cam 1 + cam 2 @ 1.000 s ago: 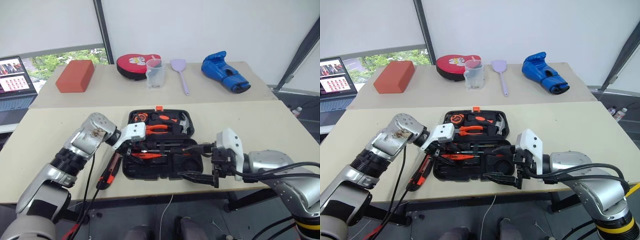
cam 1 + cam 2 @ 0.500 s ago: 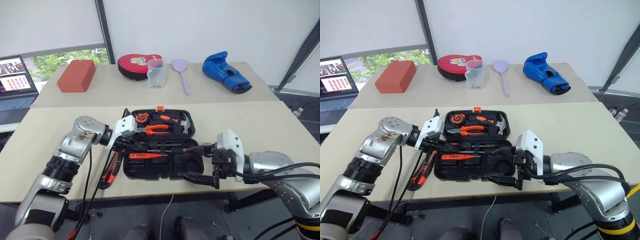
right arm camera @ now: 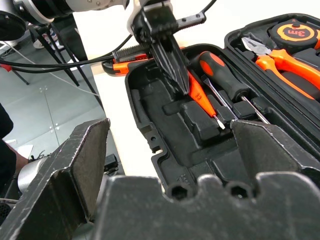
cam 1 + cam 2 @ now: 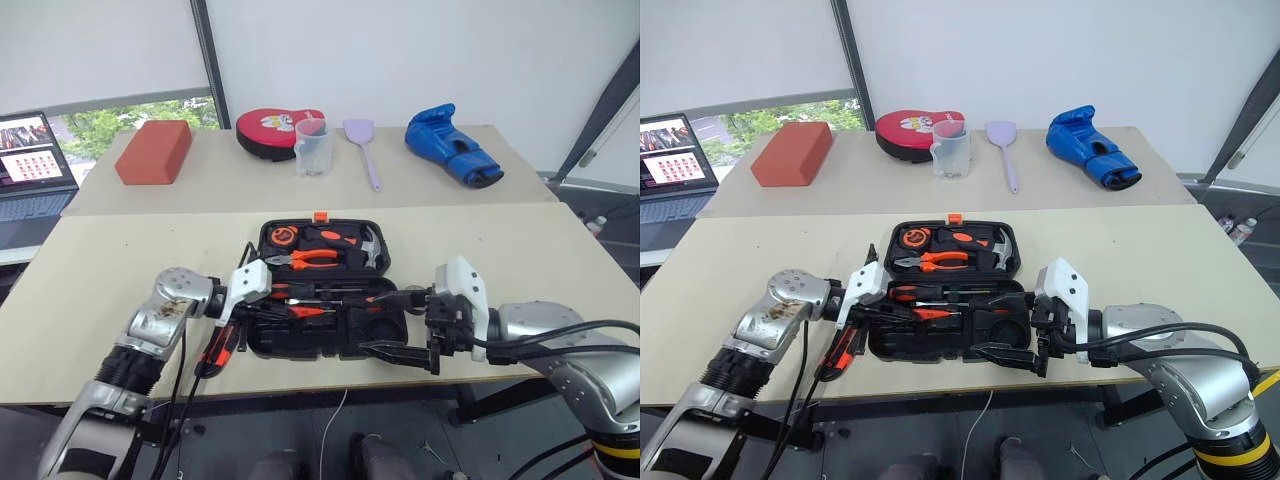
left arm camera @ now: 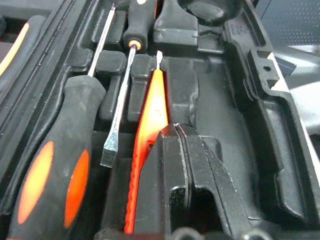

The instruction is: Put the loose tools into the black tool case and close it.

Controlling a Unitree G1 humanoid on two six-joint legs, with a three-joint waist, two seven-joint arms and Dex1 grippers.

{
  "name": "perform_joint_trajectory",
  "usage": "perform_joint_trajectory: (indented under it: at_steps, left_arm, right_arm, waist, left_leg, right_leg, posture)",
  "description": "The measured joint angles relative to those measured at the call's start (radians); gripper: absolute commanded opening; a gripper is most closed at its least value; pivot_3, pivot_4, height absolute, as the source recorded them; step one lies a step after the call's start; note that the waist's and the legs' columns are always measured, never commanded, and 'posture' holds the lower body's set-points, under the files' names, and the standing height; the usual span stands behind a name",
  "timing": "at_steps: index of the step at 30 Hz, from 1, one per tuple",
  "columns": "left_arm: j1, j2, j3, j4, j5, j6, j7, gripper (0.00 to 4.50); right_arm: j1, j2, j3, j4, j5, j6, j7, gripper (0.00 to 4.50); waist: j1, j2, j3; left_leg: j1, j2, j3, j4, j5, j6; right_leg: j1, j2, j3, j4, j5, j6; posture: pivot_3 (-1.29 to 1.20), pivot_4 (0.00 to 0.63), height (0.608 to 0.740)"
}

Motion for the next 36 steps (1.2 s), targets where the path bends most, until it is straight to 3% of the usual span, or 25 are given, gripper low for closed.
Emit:
perform_joint_trajectory:
  at_steps: [3,12,31,36]
  left_arm:
    - [-0.007,-0.015,0.001,0.032,0.005,-0.026,0.009,0.04]
    - [-0.007,0.006,0.047,-0.005,-0.083,0.155,-0.017,0.04]
    - [-0.03,-0.042,0.031,0.073,0.0,-0.018,0.036,0.04]
    - [0.061,0.023,0.13,-0.055,-0.081,0.169,0.086,1.49]
  right_arm:
    - [0.0,0.0,0.0,0.0,0.001,0.0,-0.001,4.5]
    - [0.005,-0.01,0.0,-0.002,0.01,0.002,0.001,4.5]
    - [-0.005,-0.01,0.004,0.001,0.01,0.008,-0.001,4.5]
    - [-0.039,-0.008,0.017,0.02,0.008,0.008,0.003,4.5]
  waist:
    - [0.006,0.001,0.0]
    - [-0.005,0.0,0.0]
    - [-0.005,0.001,0.0]
    - [-0.019,0.0,0.0]
  left_leg:
    - [0.008,0.001,0.0,-0.001,-0.002,0.003]
    - [0.006,0.001,0.0,-0.001,-0.002,0.003]
    - [0.006,0.001,0.0,-0.002,-0.002,0.003]
    - [0.005,0.002,0.0,-0.003,-0.002,0.003]
  right_leg:
    - [0.01,0.0,0.0,-0.002,0.0,0.001]
    - [0.005,0.001,0.0,0.0,0.001,0.002]
    - [0.008,0.001,0.0,-0.007,0.001,0.003]
    - [0.004,0.003,0.001,-0.005,0.001,0.003]
  posture:
    - [0.0,0.15,0.74]
    - [0.0,0.15,0.74]
    - [0.0,0.15,0.74]
    - [0.0,0.15,0.74]
